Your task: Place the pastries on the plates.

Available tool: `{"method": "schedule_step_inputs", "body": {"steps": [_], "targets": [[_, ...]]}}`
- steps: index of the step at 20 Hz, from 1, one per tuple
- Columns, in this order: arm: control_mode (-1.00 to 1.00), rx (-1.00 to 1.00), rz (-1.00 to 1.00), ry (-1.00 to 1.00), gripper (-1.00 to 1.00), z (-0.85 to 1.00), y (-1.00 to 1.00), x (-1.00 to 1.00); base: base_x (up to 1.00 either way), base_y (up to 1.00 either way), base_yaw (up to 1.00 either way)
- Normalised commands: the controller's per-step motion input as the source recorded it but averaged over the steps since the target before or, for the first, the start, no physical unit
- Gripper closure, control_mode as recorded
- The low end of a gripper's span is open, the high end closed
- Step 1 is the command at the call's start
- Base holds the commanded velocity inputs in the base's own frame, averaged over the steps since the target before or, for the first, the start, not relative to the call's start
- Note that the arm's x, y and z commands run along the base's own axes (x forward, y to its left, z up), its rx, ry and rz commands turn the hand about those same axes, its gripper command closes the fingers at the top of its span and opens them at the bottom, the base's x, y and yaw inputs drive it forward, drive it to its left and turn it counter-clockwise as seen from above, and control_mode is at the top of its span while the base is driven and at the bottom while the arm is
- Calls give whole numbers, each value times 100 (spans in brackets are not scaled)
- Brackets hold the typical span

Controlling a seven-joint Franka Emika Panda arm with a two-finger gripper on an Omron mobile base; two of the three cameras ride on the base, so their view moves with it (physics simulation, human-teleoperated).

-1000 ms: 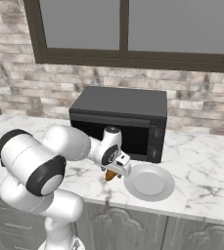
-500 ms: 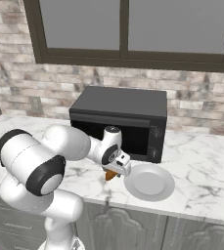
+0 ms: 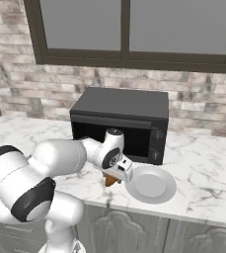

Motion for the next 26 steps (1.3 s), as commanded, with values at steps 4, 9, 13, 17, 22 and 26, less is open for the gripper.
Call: {"method": "schedule_step_inputs", "body": {"steps": [4, 9, 13, 17, 22, 26], "targets": [[-100, 4, 0, -7, 100, 53, -4, -50, 0, 0, 0], [-100, 17, -8, -1, 100, 81, -56, -12, 0, 0, 0], [-100, 11, -14, 0, 100, 39, -75, 0, 0, 0, 0], [-100, -2, -3, -2, 100, -1, -78, 25, 0, 0, 0], [-100, -3, -2, 0, 100, -3, -40, 25, 0, 0, 0], [-100, -5, 0, 0, 100, -21, -75, 26, 0, 0, 0]]}}
